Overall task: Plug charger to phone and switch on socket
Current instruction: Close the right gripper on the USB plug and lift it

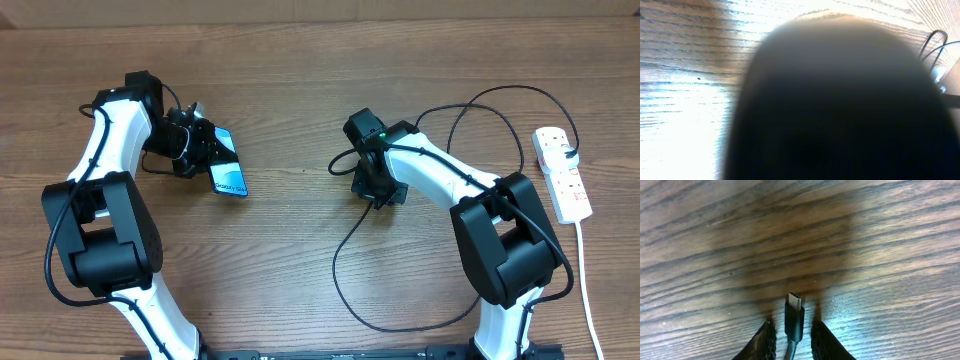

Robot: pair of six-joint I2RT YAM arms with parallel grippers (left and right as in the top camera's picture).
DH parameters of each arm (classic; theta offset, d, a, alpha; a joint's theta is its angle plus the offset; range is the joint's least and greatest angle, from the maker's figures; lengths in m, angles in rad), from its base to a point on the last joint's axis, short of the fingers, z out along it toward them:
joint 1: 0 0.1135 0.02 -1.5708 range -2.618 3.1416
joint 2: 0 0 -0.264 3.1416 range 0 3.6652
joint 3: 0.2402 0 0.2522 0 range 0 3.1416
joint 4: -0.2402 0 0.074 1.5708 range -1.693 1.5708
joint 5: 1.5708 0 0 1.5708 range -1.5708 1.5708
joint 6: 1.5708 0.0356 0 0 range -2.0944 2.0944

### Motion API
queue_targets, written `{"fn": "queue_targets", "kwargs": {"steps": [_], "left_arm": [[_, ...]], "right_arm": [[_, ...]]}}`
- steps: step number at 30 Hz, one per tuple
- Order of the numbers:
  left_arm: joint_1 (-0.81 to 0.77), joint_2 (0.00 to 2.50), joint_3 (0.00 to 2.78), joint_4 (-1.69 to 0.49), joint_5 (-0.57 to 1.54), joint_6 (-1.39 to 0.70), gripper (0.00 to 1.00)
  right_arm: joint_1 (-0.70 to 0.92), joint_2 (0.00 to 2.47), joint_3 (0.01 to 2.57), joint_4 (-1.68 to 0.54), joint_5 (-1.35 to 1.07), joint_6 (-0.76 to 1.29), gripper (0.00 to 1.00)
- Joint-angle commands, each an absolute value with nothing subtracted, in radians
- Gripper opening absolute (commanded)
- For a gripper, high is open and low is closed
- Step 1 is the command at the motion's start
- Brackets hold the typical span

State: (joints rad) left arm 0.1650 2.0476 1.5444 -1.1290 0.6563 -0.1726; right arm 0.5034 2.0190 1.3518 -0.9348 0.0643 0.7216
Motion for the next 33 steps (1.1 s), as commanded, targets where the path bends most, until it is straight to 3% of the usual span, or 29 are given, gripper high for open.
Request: {"fn": "queue_targets", "kwargs": {"steps": [1,13,19,25,27,33], "left_arm": [[0.163,2.023,1.555,-1.129,0.669,-0.164,0.04],[0.163,2.023,1.555,-1.128,0.669,-0.164,0.04],[0.163,2.023,1.555,-1.128,0.669,-0.164,0.04],[0.163,2.023,1.555,-1.129,0.669,-0.165,0.04],[0.163,2.023,1.555,-1.129,0.669,-0.165,0.04],[0.163,2.023,1.555,-1.129,0.669,-0.165,0.04]], "right_arm": [[0.494,2.024,1.341,-0.934,0.091,0.737,0.2],[0.494,2.024,1.341,-0.944,0.085,0.737,0.1],[0.494,2.024,1.341,-0.945,0.085,0.737,0.09],[0.494,2.024,1.341,-0.947,0.085,0.737,0.25],[0.494,2.024,1.341,-0.952,0.084,0.737,0.25],[0.494,2.024,1.341,-0.966,0.054,0.737,0.11]]}}
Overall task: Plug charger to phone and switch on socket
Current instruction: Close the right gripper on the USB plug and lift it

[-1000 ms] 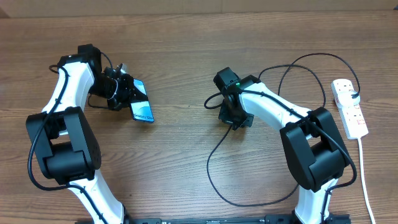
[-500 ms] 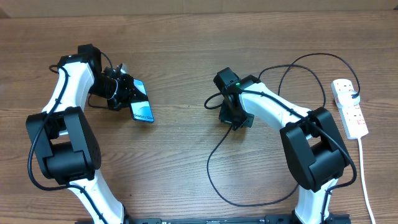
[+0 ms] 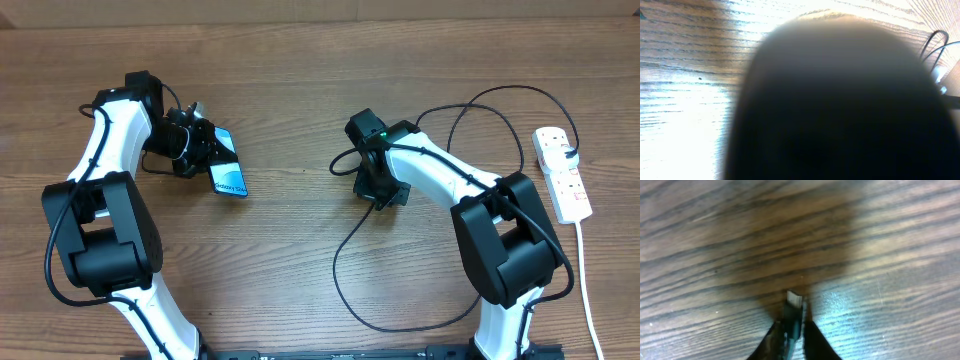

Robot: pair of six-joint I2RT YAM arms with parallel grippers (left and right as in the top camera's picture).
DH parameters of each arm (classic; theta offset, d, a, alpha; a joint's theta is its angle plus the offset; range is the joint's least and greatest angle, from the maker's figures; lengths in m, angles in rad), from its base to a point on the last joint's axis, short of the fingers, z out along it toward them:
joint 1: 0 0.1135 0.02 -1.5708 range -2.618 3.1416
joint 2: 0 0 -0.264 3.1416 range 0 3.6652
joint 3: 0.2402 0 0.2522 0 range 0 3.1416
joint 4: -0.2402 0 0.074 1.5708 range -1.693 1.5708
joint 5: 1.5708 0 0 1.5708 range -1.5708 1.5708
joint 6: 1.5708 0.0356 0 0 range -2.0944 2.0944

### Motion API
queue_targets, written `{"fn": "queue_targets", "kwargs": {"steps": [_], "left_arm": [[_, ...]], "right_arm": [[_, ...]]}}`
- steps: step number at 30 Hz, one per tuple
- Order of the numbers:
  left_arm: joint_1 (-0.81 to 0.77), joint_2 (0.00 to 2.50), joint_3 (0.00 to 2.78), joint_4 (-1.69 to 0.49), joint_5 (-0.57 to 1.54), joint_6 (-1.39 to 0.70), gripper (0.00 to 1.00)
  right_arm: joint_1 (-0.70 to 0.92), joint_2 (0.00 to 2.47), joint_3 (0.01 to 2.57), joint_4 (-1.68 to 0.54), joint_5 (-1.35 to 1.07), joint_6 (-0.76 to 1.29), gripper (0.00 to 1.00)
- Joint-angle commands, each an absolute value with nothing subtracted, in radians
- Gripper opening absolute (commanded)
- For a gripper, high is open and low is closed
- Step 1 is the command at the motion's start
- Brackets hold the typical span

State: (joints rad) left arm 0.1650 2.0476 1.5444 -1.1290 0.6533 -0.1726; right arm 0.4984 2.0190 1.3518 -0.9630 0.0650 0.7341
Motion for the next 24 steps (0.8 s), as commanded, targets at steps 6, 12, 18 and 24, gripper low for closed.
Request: {"fn": "queue_targets", "kwargs": {"steps": [6,12,18,24], "left_arm": [[0.163,2.023,1.555,-1.129,0.669,-0.165,0.04],[0.163,2.023,1.555,-1.129,0.669,-0.165,0.04],[0.163,2.023,1.555,-1.129,0.669,-0.164,0.04],[0.163,2.023,1.555,-1.128,0.669,-0.165,0.04]], "right_arm": [[0.494,2.024,1.341,-0.963,0.047,0.737,0.07],[0.494,2.024,1.341,-0.964,0.047,0.737,0.23],[0.494,2.024,1.341,-0.968,0.043,0.737,0.22],[0.494,2.024,1.341,-0.968,0.043,0.737,0.4]]}}
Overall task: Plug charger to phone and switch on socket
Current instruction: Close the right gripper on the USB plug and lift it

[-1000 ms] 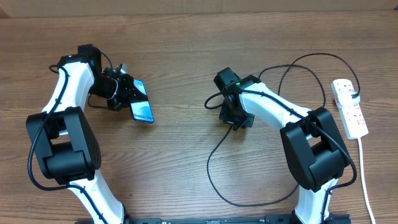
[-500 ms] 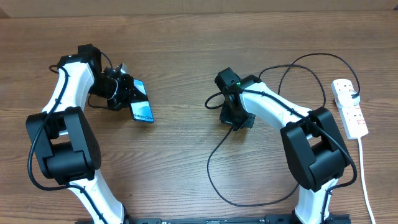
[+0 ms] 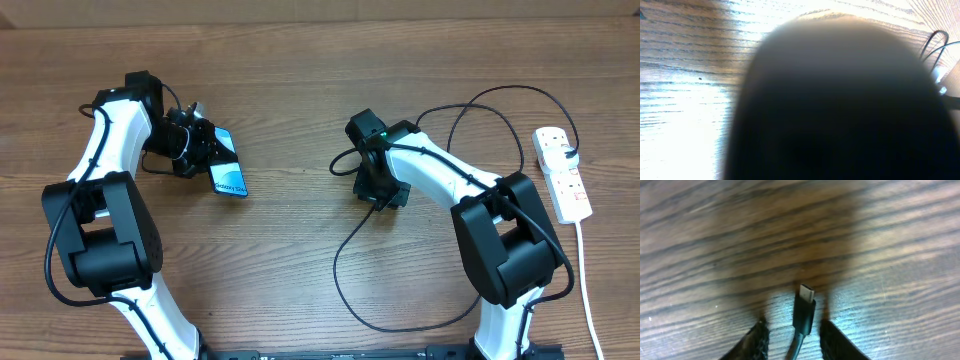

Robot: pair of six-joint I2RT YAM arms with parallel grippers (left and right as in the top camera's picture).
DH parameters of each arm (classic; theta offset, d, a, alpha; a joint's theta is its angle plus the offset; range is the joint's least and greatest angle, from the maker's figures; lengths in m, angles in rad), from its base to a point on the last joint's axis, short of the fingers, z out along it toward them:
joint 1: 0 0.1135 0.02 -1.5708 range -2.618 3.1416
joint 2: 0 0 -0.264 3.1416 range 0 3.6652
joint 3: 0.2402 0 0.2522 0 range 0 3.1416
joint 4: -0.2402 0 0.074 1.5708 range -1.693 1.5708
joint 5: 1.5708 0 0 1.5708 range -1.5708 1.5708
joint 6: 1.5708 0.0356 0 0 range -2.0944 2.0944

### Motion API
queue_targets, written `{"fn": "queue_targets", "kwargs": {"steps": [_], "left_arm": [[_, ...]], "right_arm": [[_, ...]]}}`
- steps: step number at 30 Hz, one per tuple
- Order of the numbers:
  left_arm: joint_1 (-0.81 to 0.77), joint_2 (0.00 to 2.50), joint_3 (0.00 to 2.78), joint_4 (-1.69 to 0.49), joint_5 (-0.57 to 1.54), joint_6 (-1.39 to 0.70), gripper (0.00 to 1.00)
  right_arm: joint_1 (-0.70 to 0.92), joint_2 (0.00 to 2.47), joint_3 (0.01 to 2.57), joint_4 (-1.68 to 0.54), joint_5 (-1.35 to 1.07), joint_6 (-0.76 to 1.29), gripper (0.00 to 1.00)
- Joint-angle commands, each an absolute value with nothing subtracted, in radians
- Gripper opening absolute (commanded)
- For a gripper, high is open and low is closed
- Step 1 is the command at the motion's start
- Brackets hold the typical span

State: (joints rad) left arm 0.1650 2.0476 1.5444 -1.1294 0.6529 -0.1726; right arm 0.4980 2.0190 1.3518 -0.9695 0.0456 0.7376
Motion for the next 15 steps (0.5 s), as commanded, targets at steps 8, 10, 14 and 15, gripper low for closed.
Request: {"fn": "queue_targets", "kwargs": {"steps": [8,10,14,15], "left_arm": [[0.163,2.023,1.555,-1.128,0.669,-0.164,0.04],[0.163,2.023,1.555,-1.128,0.669,-0.164,0.04],[0.163,2.023,1.555,-1.129,0.669,-0.164,0.04],[0.163,2.023,1.555,-1.129,0.669,-0.164,0.04]], "right_arm": [[0.494,2.024,1.341,-0.99,0.035,0.737,0.31],[0.494,2.024,1.341,-0.994,0.031,0.737,0.25],[0.494,2.024,1.341,-0.984,0.032,0.737,0.24],[0.493,2.024,1.341,-0.979,0.032,0.737,0.22]]}}
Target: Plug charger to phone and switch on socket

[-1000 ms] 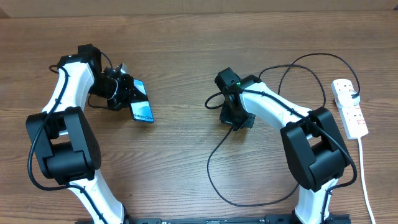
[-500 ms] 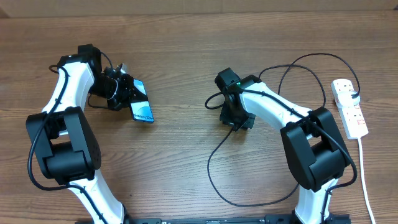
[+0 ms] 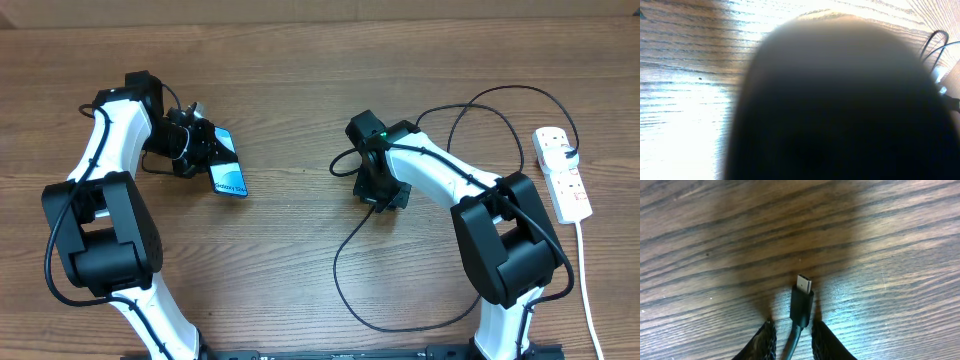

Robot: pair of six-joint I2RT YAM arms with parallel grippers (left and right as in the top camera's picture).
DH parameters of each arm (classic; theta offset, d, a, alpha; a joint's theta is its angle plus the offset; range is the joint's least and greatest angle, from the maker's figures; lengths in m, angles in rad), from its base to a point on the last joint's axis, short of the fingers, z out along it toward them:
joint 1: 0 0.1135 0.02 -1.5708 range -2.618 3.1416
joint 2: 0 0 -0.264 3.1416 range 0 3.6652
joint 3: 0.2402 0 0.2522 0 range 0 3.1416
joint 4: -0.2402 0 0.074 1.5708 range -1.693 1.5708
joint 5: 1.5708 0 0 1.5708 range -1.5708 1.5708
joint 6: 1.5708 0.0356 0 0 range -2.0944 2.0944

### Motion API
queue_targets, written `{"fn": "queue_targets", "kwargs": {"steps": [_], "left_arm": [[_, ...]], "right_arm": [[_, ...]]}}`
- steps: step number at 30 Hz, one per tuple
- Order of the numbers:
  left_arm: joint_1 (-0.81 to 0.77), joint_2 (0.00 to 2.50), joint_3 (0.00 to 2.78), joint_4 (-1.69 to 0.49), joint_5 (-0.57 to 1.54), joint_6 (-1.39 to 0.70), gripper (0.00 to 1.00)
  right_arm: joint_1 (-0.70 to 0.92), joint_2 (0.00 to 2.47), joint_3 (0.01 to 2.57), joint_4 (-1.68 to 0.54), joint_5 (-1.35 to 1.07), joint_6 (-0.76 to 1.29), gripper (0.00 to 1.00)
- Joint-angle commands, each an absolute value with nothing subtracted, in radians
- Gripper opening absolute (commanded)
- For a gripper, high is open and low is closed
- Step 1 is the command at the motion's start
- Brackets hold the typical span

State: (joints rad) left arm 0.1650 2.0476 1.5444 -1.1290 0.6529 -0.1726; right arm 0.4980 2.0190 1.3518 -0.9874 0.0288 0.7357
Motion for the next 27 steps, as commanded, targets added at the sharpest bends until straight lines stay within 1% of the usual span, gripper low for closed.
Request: {"fn": "queue_targets", "kwargs": {"steps": [1,4,6,7,8,10,12,16,18,22,24,27], "left_arm": [[0.163,2.023,1.555,-1.129,0.669,-0.165,0.04],[0.163,2.023,1.555,-1.129,0.669,-0.165,0.04],[0.163,2.023,1.555,-1.129,0.669,-0.165,0.04],[0.163,2.023,1.555,-1.129,0.67,-0.165,0.04],[0.163,2.023,1.555,-1.128,0.67,-0.165,0.04],[0.163,2.023,1.555,-1.127,0.67,-0.165,0.04],[0.163,2.023,1.555,-1.125,0.669,-0.176,0.04],[0.163,2.023,1.555,-1.116,0.701,-0.198,0.04],[0.163,2.023,1.555,-1.104,0.775,-0.152,0.04],[0.168,2.023,1.555,-1.09,1.052,-0.005,0.04],[0.175,2.023,1.555,-1.078,1.204,0.033,0.04],[0.179,2.023,1.555,-1.056,1.361,0.062,0.04]], "right_arm": [[0.492,2.024,1.341,-0.975,0.032,0.737,0.19],[0.492,2.024,1.341,-0.97,0.032,0.737,0.13],[0.492,2.024,1.341,-0.971,0.032,0.737,0.12],[0.492,2.024,1.341,-0.971,0.032,0.737,0.08],[0.492,2.024,1.341,-0.973,0.032,0.737,0.07],[0.492,2.024,1.341,-0.975,0.031,0.737,0.07],[0.492,2.024,1.341,-0.966,0.032,0.736,0.04],[0.49,2.024,1.343,-0.946,0.03,0.696,0.04],[0.487,2.019,1.351,-0.947,0.003,0.639,0.04],[0.477,1.96,1.361,-0.938,-0.147,0.491,0.04],[0.476,1.906,1.361,-0.929,-0.25,0.405,0.04],[0.476,1.818,1.361,-0.915,-0.436,0.263,0.04]]}}
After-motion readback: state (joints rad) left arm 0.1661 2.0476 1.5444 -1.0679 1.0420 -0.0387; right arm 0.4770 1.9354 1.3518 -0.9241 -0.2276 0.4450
